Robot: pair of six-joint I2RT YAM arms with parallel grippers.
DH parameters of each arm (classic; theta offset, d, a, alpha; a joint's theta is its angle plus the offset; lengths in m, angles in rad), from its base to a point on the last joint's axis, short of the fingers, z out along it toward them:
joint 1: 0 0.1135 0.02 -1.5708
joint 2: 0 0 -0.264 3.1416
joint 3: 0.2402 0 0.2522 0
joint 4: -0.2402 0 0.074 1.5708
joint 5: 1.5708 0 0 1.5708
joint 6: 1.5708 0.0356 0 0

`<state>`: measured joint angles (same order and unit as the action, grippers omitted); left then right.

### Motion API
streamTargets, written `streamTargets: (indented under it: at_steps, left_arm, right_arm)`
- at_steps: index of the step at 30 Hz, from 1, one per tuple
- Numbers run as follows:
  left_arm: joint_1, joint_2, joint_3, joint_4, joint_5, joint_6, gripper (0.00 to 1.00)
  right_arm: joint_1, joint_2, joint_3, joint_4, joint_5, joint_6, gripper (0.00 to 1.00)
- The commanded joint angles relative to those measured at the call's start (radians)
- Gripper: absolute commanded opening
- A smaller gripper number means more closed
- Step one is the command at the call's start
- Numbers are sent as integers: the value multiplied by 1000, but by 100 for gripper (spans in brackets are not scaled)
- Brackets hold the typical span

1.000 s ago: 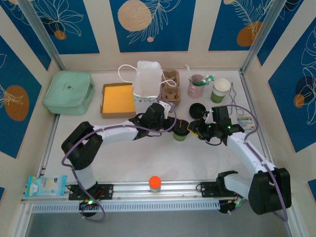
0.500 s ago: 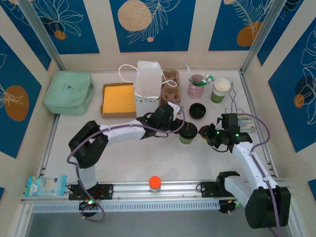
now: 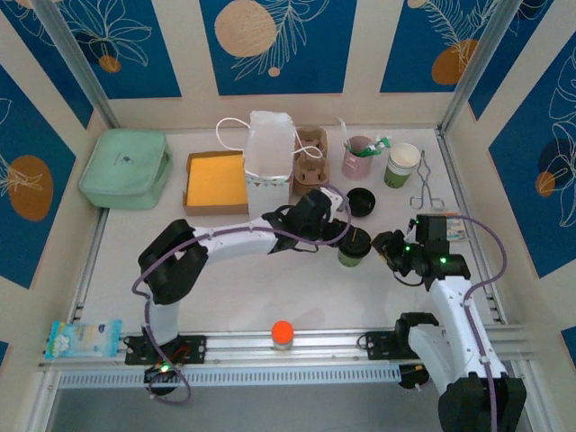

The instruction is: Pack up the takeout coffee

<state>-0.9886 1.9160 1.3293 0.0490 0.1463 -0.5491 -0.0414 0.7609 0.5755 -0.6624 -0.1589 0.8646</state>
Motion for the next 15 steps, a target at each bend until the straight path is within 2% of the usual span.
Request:
streamTargets:
  at_steps: [1, 15]
  left_arm:
    - [-21, 51, 13, -116, 8, 16, 48]
    - [-53, 104, 120, -132, 30, 16, 48]
  right_arm:
    - [-27, -27, 14, -71, 10, -2, 37]
    - [-66, -54, 38, -88, -21, -8, 38]
